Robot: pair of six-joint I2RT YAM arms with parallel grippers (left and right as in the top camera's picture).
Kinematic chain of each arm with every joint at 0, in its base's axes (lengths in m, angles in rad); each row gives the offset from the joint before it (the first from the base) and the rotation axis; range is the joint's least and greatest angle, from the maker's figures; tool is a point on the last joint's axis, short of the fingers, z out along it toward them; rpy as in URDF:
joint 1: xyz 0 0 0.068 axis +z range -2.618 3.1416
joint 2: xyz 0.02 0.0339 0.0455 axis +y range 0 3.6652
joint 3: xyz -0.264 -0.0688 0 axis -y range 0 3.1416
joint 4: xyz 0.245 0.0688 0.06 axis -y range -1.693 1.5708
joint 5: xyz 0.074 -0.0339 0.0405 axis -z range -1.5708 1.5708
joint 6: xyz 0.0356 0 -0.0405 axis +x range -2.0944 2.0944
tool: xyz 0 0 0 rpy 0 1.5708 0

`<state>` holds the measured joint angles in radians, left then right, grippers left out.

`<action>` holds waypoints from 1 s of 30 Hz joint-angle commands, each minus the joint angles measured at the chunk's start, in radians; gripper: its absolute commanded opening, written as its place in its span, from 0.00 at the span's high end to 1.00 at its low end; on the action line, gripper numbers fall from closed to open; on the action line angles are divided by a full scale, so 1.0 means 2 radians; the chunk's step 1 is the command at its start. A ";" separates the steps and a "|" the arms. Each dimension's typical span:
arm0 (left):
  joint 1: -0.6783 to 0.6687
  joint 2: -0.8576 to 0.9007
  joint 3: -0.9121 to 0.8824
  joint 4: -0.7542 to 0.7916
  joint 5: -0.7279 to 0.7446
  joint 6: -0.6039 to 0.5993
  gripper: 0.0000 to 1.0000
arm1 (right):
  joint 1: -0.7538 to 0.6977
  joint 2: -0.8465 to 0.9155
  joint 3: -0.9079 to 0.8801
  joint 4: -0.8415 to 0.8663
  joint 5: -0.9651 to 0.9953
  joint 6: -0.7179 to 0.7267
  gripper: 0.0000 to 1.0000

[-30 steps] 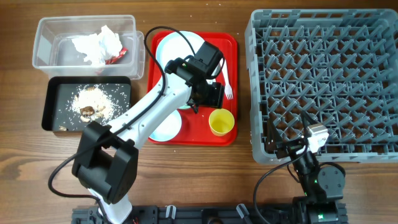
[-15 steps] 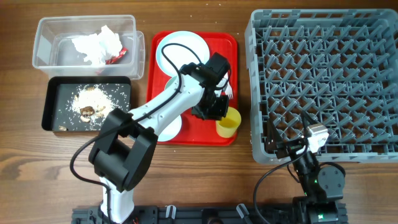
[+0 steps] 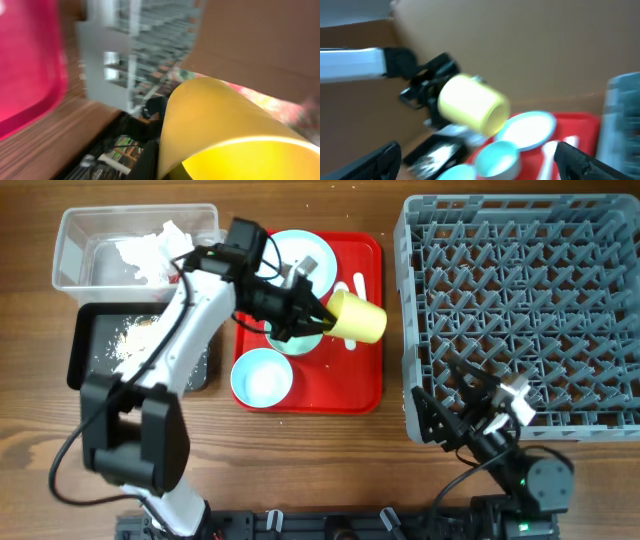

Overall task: Sort waste into correct bins and load items into the dishwasher rack
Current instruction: 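Hold the yellow cup out and grasp it with the right gripper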

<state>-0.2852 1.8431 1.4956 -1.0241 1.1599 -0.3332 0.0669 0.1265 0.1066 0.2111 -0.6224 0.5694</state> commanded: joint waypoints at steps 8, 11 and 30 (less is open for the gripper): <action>0.005 -0.031 0.006 0.001 0.178 0.087 0.96 | 0.001 0.505 0.355 0.111 -0.429 0.144 0.00; 0.005 -0.031 0.006 0.001 0.178 0.087 0.96 | 0.001 0.602 0.355 0.133 -0.423 0.200 0.09; 0.000 -0.031 0.006 0.027 0.083 0.099 0.96 | 0.048 0.644 0.355 0.242 -0.387 0.281 0.42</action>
<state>-0.2813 1.7897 1.4975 -0.9966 1.3918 -0.1463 0.1432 1.4166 0.8112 0.6781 -1.3991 1.1217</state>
